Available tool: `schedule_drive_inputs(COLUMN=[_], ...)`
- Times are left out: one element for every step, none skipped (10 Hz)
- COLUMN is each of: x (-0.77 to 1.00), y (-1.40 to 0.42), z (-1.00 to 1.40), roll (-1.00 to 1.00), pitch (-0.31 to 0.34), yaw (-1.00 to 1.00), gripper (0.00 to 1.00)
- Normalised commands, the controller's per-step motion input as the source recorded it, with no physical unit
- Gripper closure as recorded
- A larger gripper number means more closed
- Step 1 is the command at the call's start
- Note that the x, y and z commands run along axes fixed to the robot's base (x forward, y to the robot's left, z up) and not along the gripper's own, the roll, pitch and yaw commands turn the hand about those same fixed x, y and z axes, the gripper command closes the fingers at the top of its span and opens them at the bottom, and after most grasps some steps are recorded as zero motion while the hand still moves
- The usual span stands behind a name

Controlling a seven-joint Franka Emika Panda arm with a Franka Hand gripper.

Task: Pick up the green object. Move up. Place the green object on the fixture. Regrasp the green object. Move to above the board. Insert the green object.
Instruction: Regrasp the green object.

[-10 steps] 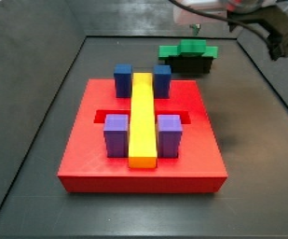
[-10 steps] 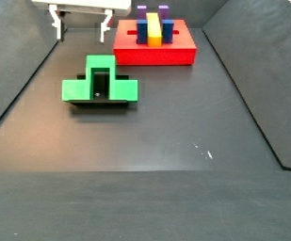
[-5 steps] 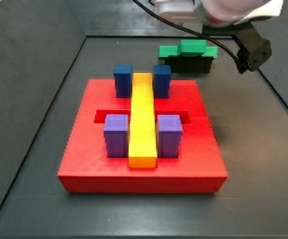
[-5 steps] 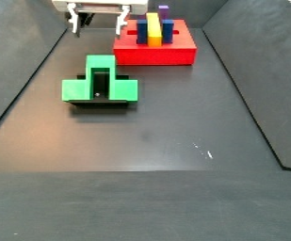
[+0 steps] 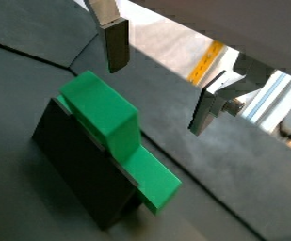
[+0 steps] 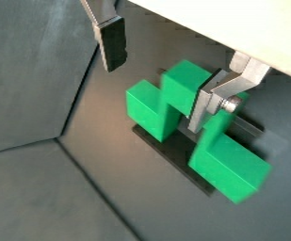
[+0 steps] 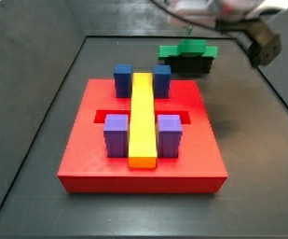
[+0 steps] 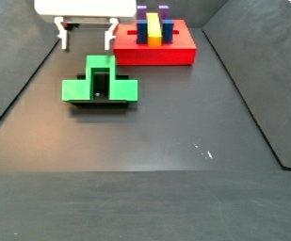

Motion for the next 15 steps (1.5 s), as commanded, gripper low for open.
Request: schedule_drive_inputs(x=[0.23,0.28,0.06,-0.17,-0.11,-0.15,-0.33,-0.47,-0.52,-0.23,0.01,0.49,0.42,0.16,0.03], y=[0.09,0.06,0.00,0.00,0.00,0.00,0.00,0.00,0.00,0.00,-0.04,-0.13,-0.10,-0.05,-0.01], z=[0.23,0.04,0.00,0.00,0.00,0.00,-0.05,-0.09,-0.19,-0.06,-0.11,-0.18,-0.23,-0.35,-0.34], roll=[-0.53,-0.34,-0.02,0.01,0.01,0.07,0.12,0.11,0.09,0.00,0.00,-0.05,-0.09,0.00,0.00], pitch=[0.240,0.217,0.186,0.000,0.000,0.000,0.000,0.000,0.000,-0.031,0.000,0.117,0.094,0.046,0.014], yaw=[0.11,0.19,0.09,0.00,0.00,0.00,-0.04,-0.07,-0.08,0.00,0.03,0.03,0.03,0.03,0.00], gripper=[0.00,0.00,0.00,0.00,0.00,0.00,0.00,0.00,0.00,0.00,0.00,0.00,0.00,0.00,0.00])
